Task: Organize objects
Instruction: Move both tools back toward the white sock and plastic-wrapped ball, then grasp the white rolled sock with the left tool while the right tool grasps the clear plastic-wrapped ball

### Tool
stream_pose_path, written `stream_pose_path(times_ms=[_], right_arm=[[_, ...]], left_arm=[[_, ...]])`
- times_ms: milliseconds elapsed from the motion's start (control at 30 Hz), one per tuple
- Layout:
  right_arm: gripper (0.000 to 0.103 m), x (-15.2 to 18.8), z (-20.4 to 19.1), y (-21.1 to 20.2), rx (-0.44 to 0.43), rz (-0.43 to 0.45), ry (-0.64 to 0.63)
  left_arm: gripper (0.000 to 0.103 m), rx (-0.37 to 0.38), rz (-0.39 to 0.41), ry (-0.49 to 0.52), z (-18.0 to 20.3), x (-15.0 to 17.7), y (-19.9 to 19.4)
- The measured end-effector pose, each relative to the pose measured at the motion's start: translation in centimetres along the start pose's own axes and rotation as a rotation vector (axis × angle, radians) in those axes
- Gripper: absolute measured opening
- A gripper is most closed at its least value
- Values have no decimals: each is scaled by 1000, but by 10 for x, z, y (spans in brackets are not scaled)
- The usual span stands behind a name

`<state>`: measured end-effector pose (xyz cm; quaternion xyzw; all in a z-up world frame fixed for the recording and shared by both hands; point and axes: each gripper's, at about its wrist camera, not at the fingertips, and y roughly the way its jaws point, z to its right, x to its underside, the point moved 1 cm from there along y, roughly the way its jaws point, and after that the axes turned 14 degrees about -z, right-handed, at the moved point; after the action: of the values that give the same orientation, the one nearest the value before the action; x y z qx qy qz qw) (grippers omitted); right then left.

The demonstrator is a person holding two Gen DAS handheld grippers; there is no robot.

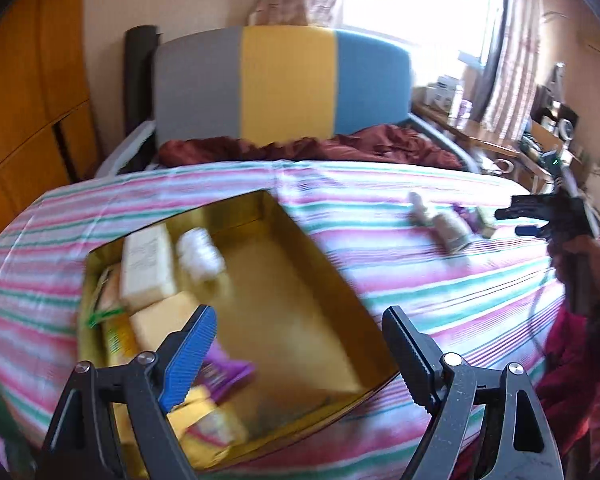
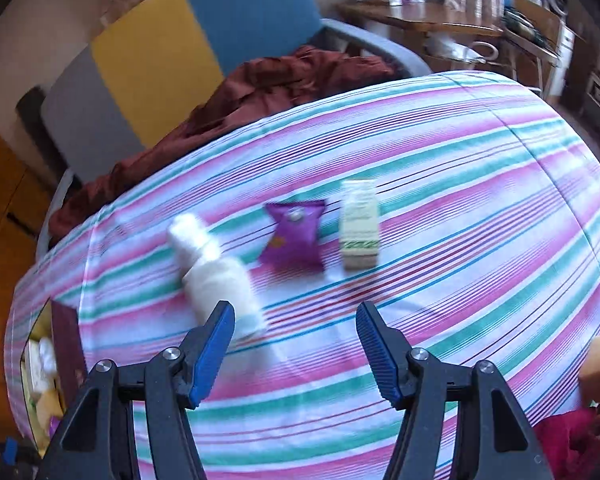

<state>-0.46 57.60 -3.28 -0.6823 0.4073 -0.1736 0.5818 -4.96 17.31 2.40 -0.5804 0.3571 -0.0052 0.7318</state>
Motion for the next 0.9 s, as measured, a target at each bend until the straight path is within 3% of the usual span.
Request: stream_pose_path(times_ms=[100,200,400,633,900], right_arm=[[64,-5,42,8,-17,9,156],[64,-7,69,8,-99,1,282],[64,-8,72,8,-168,-15,299],[64,-5,69,5,-235,-31,294],[64,-4,69,4,-285,-33,292]], left_arm=[[85,40,-3,42,29,-22,9],[85,88,-19,81,61,-43,24],[85,164,-98,140,126,-80,75],[85,229,-215,103,169,-110,137],[85,213,-240,66,201,-145,192]])
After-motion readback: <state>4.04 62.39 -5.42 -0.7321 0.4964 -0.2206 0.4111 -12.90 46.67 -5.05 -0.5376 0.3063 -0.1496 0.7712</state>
